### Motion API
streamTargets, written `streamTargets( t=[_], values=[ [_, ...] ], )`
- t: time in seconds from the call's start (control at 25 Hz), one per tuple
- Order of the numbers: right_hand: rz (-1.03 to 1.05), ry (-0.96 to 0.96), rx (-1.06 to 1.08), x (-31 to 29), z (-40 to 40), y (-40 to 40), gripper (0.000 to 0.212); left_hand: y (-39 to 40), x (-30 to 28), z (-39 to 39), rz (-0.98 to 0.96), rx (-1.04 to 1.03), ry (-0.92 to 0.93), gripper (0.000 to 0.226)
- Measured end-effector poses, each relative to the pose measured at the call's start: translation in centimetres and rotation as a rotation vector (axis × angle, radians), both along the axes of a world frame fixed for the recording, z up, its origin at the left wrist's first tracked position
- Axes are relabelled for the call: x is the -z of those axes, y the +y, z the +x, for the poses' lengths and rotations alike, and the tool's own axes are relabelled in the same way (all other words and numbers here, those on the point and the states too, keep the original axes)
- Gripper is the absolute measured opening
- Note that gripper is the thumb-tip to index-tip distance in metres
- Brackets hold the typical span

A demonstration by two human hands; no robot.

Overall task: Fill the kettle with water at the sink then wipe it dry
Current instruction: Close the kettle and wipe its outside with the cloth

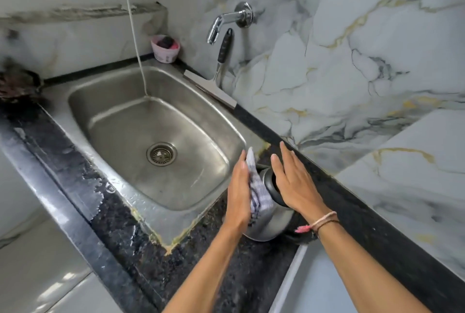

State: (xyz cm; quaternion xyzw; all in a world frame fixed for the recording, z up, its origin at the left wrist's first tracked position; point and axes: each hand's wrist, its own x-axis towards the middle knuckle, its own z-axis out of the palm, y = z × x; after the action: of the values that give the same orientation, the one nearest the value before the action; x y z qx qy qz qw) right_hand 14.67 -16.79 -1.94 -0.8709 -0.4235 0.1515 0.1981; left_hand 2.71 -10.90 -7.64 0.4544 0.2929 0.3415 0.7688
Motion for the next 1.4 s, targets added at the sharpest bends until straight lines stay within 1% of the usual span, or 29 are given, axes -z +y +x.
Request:
streamTargets(
  t=[0.08,0.16,0.2,0.28,0.32,0.36,0.4,0.48,0.52,0.64,0.68,0.76,0.8,0.84,0.96,1.04,1.12,1.16,1.24,1.32,1.4],
  values=[
    [0.0,0.008,0.004,0.1,0.1,0.0,0.072,1.9,0.3,1.3,0.108,0.063,0.08,0.038],
    [0.01,-0.001,0.014,0.3,0.2,0.1,0.072,3.1,1.8,1.6,0.22,0.072,0.086,0.037],
    [0.016,-0.005,0.016,0.4,0.3,0.3,0.072,3.1,2.8,1.4,0.245,0.07,0.101,0.035],
    [0.021,-0.02,0.01,0.6,0.4,0.3,0.073,2.0,5.3,0.4,0.296,0.035,0.196,0.033],
    [0.023,-0.03,0.003,0.6,0.4,0.3,0.073,0.9,6.3,-0.2,0.301,-0.006,0.226,0.039],
    [0.024,-0.037,-0.004,0.6,0.4,0.2,0.073,-0.2,7.0,-0.6,0.262,-0.085,0.228,0.045],
    [0.026,-0.046,-0.013,0.6,0.4,0.4,0.074,-1.3,7.2,-0.7,0.198,-0.181,0.214,0.046],
    [0.02,-0.061,-0.026,0.8,0.5,0.4,0.074,-3.9,7.4,-0.3,0.054,-0.325,0.175,0.041],
    [0.019,-0.07,-0.032,0.8,0.5,0.4,0.074,-5.5,7.1,-0.1,0.035,-0.382,0.191,0.044],
    [0.019,-0.092,-0.058,0.8,0.5,0.1,0.075,-9.6,4.6,0.8,0.12,-0.506,0.328,0.069],
    [0.019,-0.093,-0.064,0.8,0.5,0.1,0.075,-9.5,3.4,1.0,0.134,-0.538,0.344,0.069],
    [0.02,-0.084,-0.066,0.8,0.6,0.1,0.074,-7.1,1.7,1.6,0.161,-0.569,0.364,0.054],
    [0.022,-0.078,-0.062,0.8,0.7,0.2,0.073,-5.3,1.2,1.8,0.174,-0.523,0.358,0.049],
    [0.023,-0.073,-0.057,0.8,0.8,0.3,0.073,-3.3,0.9,1.9,0.185,-0.431,0.348,0.048],
    [0.025,-0.071,-0.048,0.9,1.1,0.8,0.075,1.8,2.2,1.9,0.248,-0.08,0.31,0.059],
    [0.023,-0.077,-0.047,1.0,1.3,0.8,0.076,2.5,4.1,1.3,0.252,-0.004,0.259,0.057],
    [0.027,-0.095,-0.045,1.0,1.3,0.8,0.076,1.4,5.8,0.9,0.204,-0.08,0.182,0.045],
    [0.029,-0.102,-0.044,1.1,1.2,0.8,0.075,0.4,6.4,0.8,0.194,-0.152,0.175,0.04],
    [0.04,-0.103,-0.038,1.0,1.2,0.9,0.074,-1.9,7.2,0.8,0.186,-0.312,0.209,0.038],
    [0.051,-0.087,-0.035,0.8,1.0,0.7,0.073,-4.2,7.2,0.8,0.107,-0.469,0.206,0.031],
    [0.059,-0.056,-0.026,0.6,0.8,0.5,0.073,-5.2,5.8,0.9,0.032,-0.559,0.191,0.026]
  ],
)
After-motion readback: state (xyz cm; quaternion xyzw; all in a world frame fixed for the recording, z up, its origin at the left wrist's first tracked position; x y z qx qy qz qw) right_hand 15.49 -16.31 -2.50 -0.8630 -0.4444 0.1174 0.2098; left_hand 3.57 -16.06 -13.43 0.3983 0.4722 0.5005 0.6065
